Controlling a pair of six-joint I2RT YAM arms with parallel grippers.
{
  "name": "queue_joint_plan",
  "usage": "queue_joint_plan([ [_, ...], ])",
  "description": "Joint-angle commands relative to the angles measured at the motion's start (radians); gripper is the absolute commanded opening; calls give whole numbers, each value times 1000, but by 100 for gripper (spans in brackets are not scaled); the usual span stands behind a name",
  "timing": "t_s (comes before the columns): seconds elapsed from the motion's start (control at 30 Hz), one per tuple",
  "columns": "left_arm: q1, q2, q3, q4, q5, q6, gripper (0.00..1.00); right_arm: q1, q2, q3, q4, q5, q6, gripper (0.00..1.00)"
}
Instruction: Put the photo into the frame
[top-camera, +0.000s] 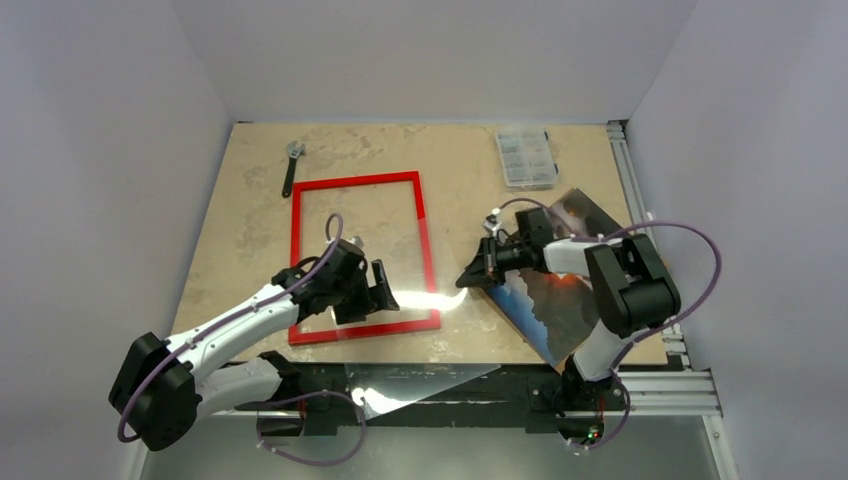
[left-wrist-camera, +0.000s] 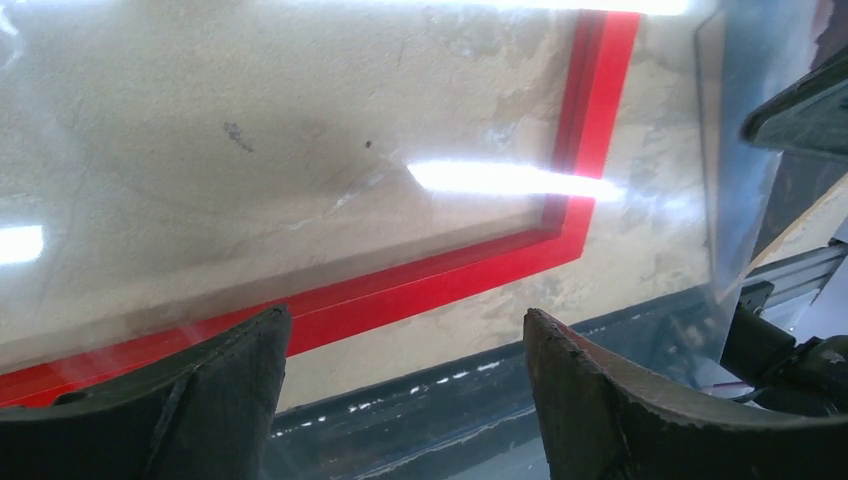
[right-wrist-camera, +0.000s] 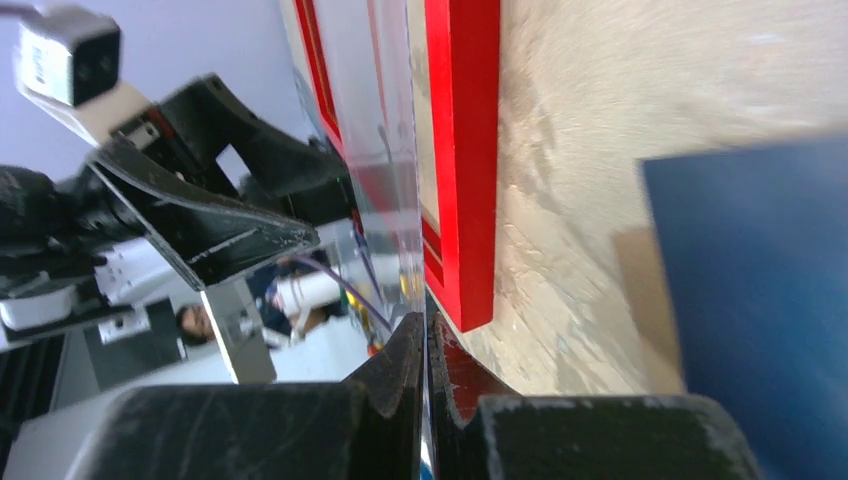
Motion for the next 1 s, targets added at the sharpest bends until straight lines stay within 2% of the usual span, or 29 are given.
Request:
queue_joint_plan([
  [0.0, 8, -18, 68, 8, 12, 30, 83, -172, -149, -54, 35, 76, 42, 0],
  [0.1, 7, 1, 79, 23, 18, 35, 83, -249, -233, -117, 32, 93, 42, 0],
  [0.27, 7, 48, 91, 57, 39, 38, 82, -248, -261, -179, 7, 148, -5, 0],
  [0.3, 7, 57, 94, 62, 42, 39, 82, -248, -253, -184, 1, 152, -23, 6],
  [0.4, 6, 77, 104, 72, 53, 46, 82, -248, -206, -193, 10, 142, -54, 35],
  [0.5, 7, 101, 114, 78, 59, 54, 82, -247, -146, -184, 6, 142, -75, 51],
  [0.63, 6, 138, 130, 88, 66, 65, 82, -250, -113, -153, -37, 211, -120, 58],
  [0.77, 5, 177, 137, 94, 70, 72, 81, -249, -71, -129, -38, 231, -128, 58],
  [0.97, 6, 221, 125, 118, 73, 72, 80, -250, 49, -160, 111, 118, -71, 57],
])
